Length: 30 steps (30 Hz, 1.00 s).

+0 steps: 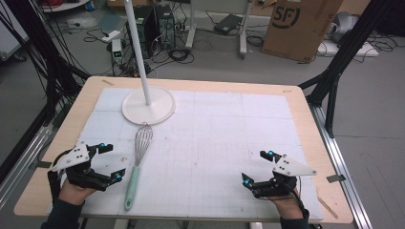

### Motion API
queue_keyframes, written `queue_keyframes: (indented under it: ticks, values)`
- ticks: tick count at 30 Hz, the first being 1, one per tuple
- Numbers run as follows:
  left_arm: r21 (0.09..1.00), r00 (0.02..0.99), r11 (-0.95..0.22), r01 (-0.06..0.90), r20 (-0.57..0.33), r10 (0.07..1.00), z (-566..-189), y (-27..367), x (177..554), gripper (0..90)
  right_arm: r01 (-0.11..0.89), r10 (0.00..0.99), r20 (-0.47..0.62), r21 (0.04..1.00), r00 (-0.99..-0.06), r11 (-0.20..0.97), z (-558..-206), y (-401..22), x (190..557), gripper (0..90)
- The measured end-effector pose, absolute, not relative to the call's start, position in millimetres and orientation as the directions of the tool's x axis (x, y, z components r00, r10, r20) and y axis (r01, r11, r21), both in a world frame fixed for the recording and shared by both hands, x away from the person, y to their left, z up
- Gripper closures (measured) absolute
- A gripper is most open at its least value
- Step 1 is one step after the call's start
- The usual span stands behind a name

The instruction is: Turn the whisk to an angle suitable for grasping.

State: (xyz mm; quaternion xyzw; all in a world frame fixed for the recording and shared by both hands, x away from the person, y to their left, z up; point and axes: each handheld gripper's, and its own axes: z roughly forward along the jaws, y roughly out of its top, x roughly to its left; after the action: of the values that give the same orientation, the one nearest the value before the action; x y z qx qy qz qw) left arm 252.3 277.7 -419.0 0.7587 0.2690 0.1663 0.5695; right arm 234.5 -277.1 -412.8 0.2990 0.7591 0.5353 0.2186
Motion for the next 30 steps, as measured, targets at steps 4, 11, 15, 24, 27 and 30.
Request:
queue_keyframes:
  ticks: [4,11,15,24,27,30]
  values:
    - [0.952,0.798,-0.213,0.218,-0.048,0.601,-418,278,251,1.7,0.217,0.689,-0.011,0.946,-0.725,0.243,-412,-282,234,0.4]
    - [0.943,0.832,-0.242,0.227,-0.059,0.552,-413,281,252,2.6,0.22,0.675,-0.01,0.942,-0.738,0.255,-413,-287,232,0.4]
    - [0.929,0.844,-0.292,0.226,-0.038,0.535,-414,281,252,6.6,0.218,0.667,-0.009,0.942,-0.745,0.255,-413,-287,230,0.4]
    - [0.873,0.879,-0.416,0.256,-0.031,0.476,-416,287,256,18.3,0.229,0.665,-0.007,0.936,-0.747,0.268,-420,-289,230,0.4]
    - [0.853,0.891,-0.455,0.256,-0.026,0.453,-415,291,257,23.3,0.227,0.661,-0.011,0.935,-0.75,0.273,-420,-289,231,0.4]
    - [0.842,0.906,-0.483,0.241,-0.018,0.423,-414,294,256,25.3,0.23,0.659,-0.011,0.933,-0.752,0.277,-420,-288,231,0.4]
